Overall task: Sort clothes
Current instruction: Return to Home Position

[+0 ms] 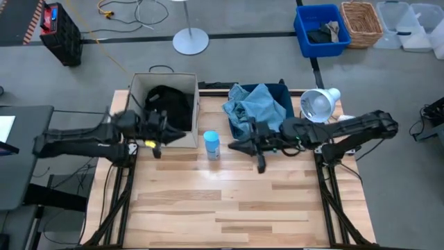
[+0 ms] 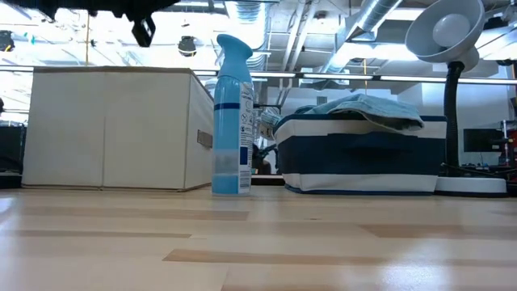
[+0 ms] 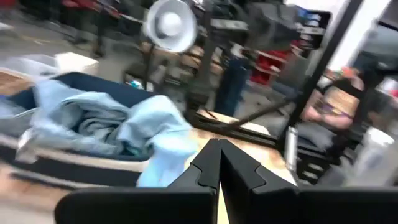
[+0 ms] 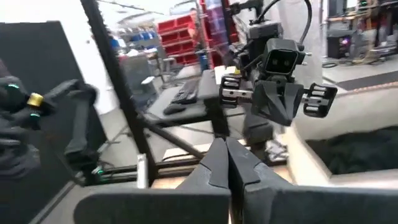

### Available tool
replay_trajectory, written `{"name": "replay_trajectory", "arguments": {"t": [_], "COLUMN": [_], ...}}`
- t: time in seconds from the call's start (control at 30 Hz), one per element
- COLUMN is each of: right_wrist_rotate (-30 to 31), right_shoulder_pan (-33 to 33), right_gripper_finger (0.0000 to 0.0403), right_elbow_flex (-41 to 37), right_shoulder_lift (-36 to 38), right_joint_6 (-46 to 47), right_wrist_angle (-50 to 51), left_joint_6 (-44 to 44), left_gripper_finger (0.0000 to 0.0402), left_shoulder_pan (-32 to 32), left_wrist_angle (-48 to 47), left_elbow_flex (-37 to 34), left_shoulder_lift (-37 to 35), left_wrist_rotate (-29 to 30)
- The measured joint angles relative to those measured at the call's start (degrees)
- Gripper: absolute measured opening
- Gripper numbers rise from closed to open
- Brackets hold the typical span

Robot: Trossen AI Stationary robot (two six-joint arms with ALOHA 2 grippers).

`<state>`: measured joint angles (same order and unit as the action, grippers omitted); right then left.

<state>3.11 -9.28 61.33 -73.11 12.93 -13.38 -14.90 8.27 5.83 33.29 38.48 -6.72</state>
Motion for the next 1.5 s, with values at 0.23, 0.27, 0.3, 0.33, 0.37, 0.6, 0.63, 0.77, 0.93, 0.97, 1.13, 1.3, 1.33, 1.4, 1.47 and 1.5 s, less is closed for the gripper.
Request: {"name": "replay_trajectory", "arguments": {"t": [0.23, 0.27, 0.3, 0.33, 0.37, 0.6, 0.63, 0.77, 0.93, 0.97, 1.13, 1.3, 1.33, 1.4, 1.47, 1.5], "right_wrist_rotate": [0.00, -0.02, 0.00, -0.01, 0.01, 1.34, 1.34, 1.29, 1.29, 1.28, 1.18, 1.11, 1.11, 1.02, 0.98, 0.96], "right_shoulder_pan": [-2.52, -3.18, -3.71, -4.11, -4.39, -1.21, -0.84, 0.06, 0.06, 0.00, -0.96, 0.03, 0.18, 0.12, -0.29, -0.51], "right_gripper_finger": [0.0002, 0.0002, 0.0001, 0.0001, 0.0001, 0.0001, 0.0001, 0.0001, 0.0001, 0.0001, 0.0001, 0.0001, 0.0001, 0.0001, 0.0001, 0.0002], "right_elbow_flex": [-21.67, -23.82, -26.01, -28.18, -30.36, -44.40, -46.45, -53.71, -59.07, -59.77, -60.88, -60.90, -60.90, -60.92, -60.92, -60.92], "right_shoulder_lift": [12.07, 13.55, 14.90, 16.03, 16.90, 21.82, 21.89, 21.90, 21.69, 21.72, 21.73, 21.71, 21.71, 21.71, 21.71, 21.71], "right_joint_6": [2.67, 2.12, 1.10, 0.34, -0.18, -5.19, -6.25, -8.56, -8.94, -8.94, -11.26, -14.32, -14.32, -14.25, -14.01, -13.82], "right_wrist_angle": [-14.03, -14.03, -13.93, -13.61, -13.33, -19.29, -21.75, -31.75, -35.91, -36.73, -35.83, -35.56, -35.55, -35.57, -35.57, -35.57], "left_joint_6": [-2.96, -2.90, -2.51, -2.10, -1.79, 1.46, 2.21, 3.41, 6.26, 7.01, 8.45, 8.79, 8.82, 8.75, 8.74, 8.74], "left_gripper_finger": [0.0000, 0.0000, 0.0000, 0.0000, 0.0000, 0.0000, 0.0000, 0.0000, 0.0000, 0.0000, 0.0000, 0.0000, 0.0000, 0.0000, 0.0000, 0.0000], "left_shoulder_pan": [-11.82, -13.02, -14.12, -15.14, -15.98, -17.47, -17.50, -17.51, -17.51, -17.51, -17.51, -17.48, -17.46, -17.46, -17.46, -17.46], "left_wrist_angle": [17.81, 18.15, 17.90, 17.48, 17.08, 14.97, 15.70, 19.68, 23.67, 24.09, 26.61, 30.60, 30.51, 30.28, 30.02, 29.88], "left_elbow_flex": [-13.75, -14.59, -15.26, -15.90, -16.57, -20.40, -20.86, -24.20, -26.63, -27.01, -29.87, -32.64, -32.64, -32.64, -32.64, -32.64], "left_shoulder_lift": [-1.82, -1.82, -1.86, -1.72, -1.56, -1.53, -1.46, -1.64, -1.64, -1.64, -2.08, -3.10, -3.08, -3.08, -3.06, -3.06], "left_wrist_rotate": [17.02, 17.88, 18.97, 19.81, 20.79, 26.14, 26.38, 27.21, 26.33, 26.22, 25.72, 20.70, 19.83, 18.55, 18.54, 18.99]}}
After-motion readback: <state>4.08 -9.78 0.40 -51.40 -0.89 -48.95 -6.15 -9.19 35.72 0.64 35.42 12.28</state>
